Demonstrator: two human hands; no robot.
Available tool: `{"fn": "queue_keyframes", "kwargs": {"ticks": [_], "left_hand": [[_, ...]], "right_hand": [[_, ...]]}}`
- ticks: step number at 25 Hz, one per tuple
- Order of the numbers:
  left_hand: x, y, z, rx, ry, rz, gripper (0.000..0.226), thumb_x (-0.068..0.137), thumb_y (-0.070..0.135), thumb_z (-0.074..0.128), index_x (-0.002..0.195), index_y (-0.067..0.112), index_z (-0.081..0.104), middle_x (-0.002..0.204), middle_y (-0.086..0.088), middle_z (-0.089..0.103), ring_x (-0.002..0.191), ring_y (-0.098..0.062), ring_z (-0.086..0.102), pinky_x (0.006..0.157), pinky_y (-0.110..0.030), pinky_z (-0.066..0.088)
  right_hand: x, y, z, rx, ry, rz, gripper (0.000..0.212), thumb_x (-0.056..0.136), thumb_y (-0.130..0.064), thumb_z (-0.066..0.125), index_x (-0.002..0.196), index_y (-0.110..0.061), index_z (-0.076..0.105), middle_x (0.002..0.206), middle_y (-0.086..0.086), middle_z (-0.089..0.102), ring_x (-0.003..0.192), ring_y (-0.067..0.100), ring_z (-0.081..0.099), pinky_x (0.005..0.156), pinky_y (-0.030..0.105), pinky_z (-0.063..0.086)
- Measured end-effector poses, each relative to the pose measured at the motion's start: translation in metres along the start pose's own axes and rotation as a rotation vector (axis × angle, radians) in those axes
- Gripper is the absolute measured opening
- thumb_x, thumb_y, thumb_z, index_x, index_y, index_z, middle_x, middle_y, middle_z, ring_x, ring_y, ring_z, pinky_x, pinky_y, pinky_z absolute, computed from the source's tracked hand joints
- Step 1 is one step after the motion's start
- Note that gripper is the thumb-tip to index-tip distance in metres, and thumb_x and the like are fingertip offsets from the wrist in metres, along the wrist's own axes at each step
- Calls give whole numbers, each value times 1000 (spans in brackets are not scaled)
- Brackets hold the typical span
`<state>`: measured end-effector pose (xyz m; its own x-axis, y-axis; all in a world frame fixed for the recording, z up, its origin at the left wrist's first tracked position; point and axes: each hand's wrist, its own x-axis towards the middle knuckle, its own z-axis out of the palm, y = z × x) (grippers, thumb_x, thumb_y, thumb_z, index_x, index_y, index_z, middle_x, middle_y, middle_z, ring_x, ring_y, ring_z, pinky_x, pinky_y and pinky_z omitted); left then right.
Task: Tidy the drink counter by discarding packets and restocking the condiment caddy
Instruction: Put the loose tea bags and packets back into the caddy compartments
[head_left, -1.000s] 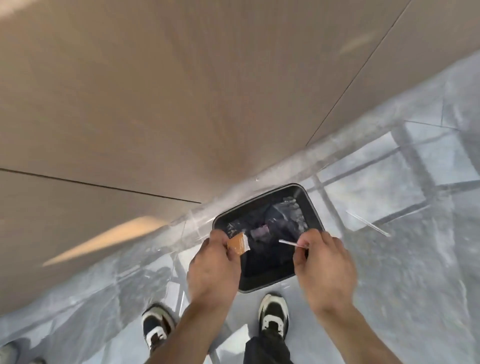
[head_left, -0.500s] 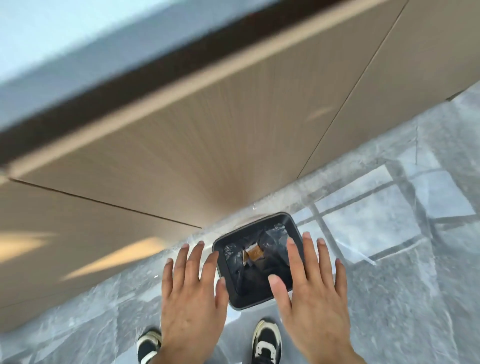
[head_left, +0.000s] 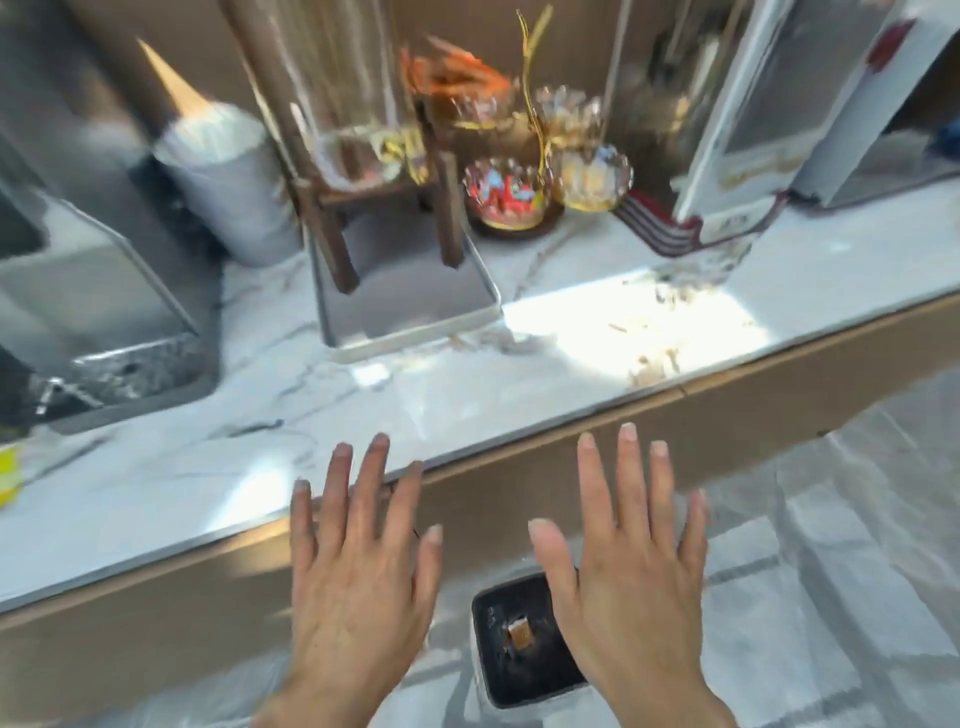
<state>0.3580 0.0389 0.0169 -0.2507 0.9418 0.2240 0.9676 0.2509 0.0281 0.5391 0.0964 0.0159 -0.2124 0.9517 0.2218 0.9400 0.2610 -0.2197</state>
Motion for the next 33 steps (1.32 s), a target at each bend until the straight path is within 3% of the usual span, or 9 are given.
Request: {"fn": "queue_keyframes", "kwargs": {"ticks": [8, 11, 16, 24, 33], "left_hand": [[-5, -107, -168, 99, 265, -169, 59, 87, 47, 39, 139, 19, 45, 155, -11, 31, 144, -36, 20, 114, -59, 13], [-25, -166, -205, 140, 314, -263, 63, 89, 52, 29, 144, 23, 37, 158, -7, 23, 146, -32, 12, 115, -57, 7], [-67, -289, -262, 255, 410, -408, 65, 88, 52, 31, 144, 20, 38, 157, -10, 25, 145, -35, 16, 114, -59, 8], [-125, -417, -309, 348, 449, -588, 66, 90, 54, 25, 148, 23, 26, 161, -7, 12, 148, -31, 1, 115, -55, -4], [-130, -448, -302, 390, 400, -662, 65, 89, 50, 33, 147, 21, 28, 158, -10, 17, 146, -35, 9, 114, -55, 1]], "right_hand": [[22, -147, -146, 32, 180, -182, 72, 90, -65, 7, 151, -27, 9, 161, 6, 10, 147, 27, 2, 113, 54, 2], [16, -209, -171, 67, 217, -253, 71, 90, -64, 5, 151, -26, 9, 161, 6, 7, 147, 28, 3, 112, 54, 2], [3, -328, -188, 158, 274, -376, 71, 91, -64, 6, 152, -27, 7, 161, 4, 5, 147, 24, -3, 114, 54, 0], [-23, -478, -190, 251, 267, -555, 71, 90, -66, 7, 151, -28, 6, 161, 2, 0, 147, 24, -3, 114, 54, -3], [-17, -519, -167, 255, 218, -642, 74, 90, -66, 6, 151, -24, 13, 161, 4, 3, 147, 26, -1, 114, 55, -1]]}}
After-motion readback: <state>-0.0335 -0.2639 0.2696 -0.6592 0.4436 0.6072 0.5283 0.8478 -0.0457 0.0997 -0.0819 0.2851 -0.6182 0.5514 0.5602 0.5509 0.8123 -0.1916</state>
